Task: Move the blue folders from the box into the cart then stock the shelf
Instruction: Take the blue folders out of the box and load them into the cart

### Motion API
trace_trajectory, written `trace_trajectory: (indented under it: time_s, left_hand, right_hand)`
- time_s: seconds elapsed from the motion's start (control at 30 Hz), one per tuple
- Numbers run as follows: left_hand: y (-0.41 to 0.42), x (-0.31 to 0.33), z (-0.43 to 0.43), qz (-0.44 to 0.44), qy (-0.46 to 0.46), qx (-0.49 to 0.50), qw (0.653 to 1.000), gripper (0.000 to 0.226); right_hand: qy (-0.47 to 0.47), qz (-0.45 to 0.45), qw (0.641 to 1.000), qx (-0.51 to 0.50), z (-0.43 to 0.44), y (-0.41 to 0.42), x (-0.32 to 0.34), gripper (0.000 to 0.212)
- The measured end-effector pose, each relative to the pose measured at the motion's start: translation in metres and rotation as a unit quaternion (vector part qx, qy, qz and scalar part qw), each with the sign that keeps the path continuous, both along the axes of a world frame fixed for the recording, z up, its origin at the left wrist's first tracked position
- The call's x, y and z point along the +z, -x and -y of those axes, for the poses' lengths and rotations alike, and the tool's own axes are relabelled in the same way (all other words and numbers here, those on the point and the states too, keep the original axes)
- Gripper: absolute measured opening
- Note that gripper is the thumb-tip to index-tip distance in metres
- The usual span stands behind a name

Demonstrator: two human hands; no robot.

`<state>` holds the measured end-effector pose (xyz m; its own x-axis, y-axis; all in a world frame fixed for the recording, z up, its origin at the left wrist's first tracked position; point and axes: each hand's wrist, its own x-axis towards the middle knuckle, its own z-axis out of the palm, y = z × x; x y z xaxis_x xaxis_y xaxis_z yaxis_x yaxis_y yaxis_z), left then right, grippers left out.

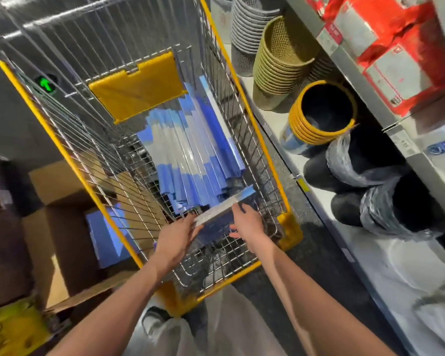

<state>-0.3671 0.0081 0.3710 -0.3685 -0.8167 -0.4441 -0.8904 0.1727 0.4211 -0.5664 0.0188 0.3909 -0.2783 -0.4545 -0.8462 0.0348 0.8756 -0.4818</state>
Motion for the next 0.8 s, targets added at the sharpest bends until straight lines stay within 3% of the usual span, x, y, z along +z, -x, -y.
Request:
trace_trajectory:
  time_s: [0.13, 0.3, 0.47, 0.57, 0.8]
  left_hand:
    - [-0.006, 0.022, 0.005, -0.028, 0.016, -0.025, 0.999, 0.044]
    - [-0.039, 0.067, 0.020, -0.098, 0.015, 0.022, 0.995, 0.046]
    - [-0.101, 0.113, 0.025, -0.173, 0.063, 0.085, 0.979, 0.024]
    - [-0.153, 0.138, 0.015, -0.223, 0.092, 0.118, 0.963, 0.018]
    - [-0.322, 0.168, -0.040, -0.204, 0.116, 0.209, 0.949, 0.030]
  right_hand:
    - [0.009, -0.006, 1.000, -0.013, 0.004, -0.019, 0.013, 0.037]
    - [0.055, -0.005, 0.997, 0.053, 0.020, -0.063, 0.046, 0.034]
    - [0.157, -0.016, 0.981, 0.109, 0.031, -0.131, 0.102, 0.025]
    - [0.224, -0.068, 0.959, 0.161, 0.022, -0.181, 0.128, 0.024]
    - [0.320, -0.134, 0.884, 0.312, -0.004, -0.347, 0.170, 0.033]
